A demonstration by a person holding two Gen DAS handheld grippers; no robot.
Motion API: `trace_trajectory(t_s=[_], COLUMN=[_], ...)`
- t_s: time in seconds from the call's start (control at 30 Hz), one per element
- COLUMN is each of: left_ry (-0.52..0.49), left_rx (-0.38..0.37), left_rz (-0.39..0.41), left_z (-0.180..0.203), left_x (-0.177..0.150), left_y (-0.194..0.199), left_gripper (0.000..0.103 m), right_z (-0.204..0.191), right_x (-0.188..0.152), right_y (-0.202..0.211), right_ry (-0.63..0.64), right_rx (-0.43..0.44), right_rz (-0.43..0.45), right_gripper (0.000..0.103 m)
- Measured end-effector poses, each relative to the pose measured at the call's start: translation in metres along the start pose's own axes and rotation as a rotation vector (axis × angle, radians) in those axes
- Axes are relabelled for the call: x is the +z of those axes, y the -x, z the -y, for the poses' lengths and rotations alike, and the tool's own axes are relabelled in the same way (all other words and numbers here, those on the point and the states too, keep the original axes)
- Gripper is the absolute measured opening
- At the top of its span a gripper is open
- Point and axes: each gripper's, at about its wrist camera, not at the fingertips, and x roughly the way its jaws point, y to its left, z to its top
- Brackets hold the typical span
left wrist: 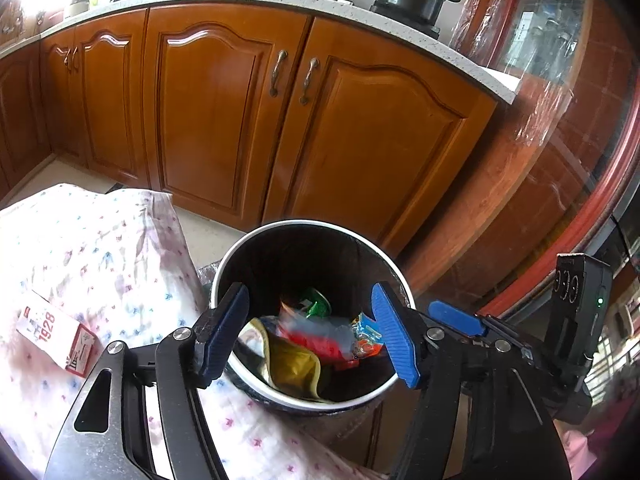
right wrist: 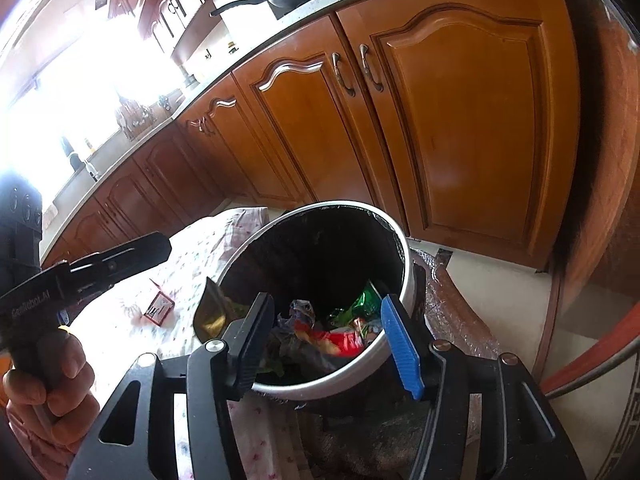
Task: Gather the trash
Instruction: 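Carry both packets over the bin and open both tools to drop them, then move both tools back over the table toward the scrubber and milk carton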
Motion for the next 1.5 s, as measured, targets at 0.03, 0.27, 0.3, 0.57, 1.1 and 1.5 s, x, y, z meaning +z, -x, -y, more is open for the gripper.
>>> trace_trajectory(t_s=[0.03, 0.27, 0.3, 0.57, 1.1, 1.5], left_ry=[0.002, 0.03, 0.038, 0.151, 0.316, 0.373], left_rx=[-0.001, 0.026, 0.033, 0.084, 0.213, 0.293], left_rz=[0.002, 0.024, 0.025, 0.01, 0.052, 0.068], left_z=[0.0, -0.012, -0.016, -0.063, -0.153, -0.203], left_x=[0.0, -0.017, -0.021, -0.067, -0.115, -0.118], left_y=[0.002, 0.023, 0.026, 0.052, 0.11, 0.121], left_gripper=[0.065, 0.066, 0.066, 0.067, 0.067, 0.067], right_z=[0.0, -0.019, -0.023, -0.058, -0.15, -0.179], right_x=[-0.001, -0.013, -0.016, -0.027, -0.04, -0.045], right_y=[0.002, 0.015, 0.016, 0.013, -0.035, -0.078], right_ry=[0.0, 0.009, 0.01, 0.028, 0.211, 0.292], right_rx=[0.001, 0.031, 0.039, 0.106, 0.235, 0.272], right_rz=[0.002, 0.025, 0.026, 0.038, -0.041, -0.107], right_gripper=[0.058, 0.071, 0.073, 0.083, 0.085, 0.085])
